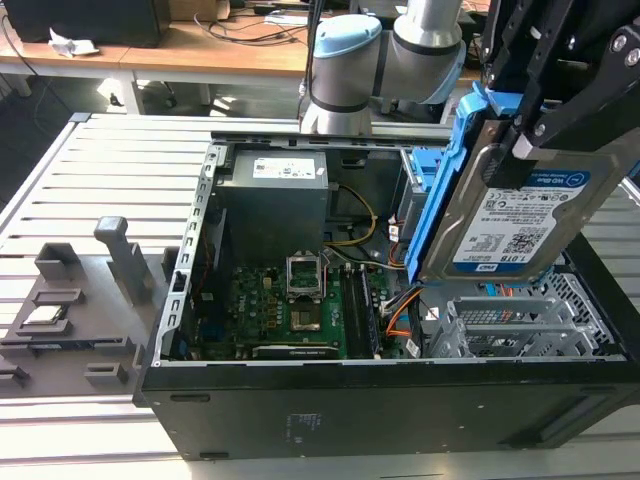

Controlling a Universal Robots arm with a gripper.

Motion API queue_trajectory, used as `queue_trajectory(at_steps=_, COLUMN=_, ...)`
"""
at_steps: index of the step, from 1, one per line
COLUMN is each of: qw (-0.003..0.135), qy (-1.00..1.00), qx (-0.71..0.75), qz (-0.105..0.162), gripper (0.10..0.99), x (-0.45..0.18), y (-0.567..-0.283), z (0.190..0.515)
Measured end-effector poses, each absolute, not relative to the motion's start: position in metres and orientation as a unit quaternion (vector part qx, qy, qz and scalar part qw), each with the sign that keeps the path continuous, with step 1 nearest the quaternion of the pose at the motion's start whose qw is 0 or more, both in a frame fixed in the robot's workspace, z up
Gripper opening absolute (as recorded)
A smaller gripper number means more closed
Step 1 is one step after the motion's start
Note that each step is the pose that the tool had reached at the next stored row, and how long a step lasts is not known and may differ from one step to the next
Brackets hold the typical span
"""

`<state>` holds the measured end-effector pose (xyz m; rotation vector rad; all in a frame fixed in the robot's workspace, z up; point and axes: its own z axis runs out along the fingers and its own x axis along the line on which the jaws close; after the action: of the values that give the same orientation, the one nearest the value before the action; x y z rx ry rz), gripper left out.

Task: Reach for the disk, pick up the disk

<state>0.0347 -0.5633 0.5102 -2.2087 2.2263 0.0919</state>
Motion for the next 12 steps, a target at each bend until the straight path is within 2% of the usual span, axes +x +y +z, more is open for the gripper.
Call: queue_trajectory(at_steps=12, qw=-0.001, qy=0.71, qx=-0.704, qz=0.028, gripper=0.369, x=0.07, y=-0.563, z=0.508)
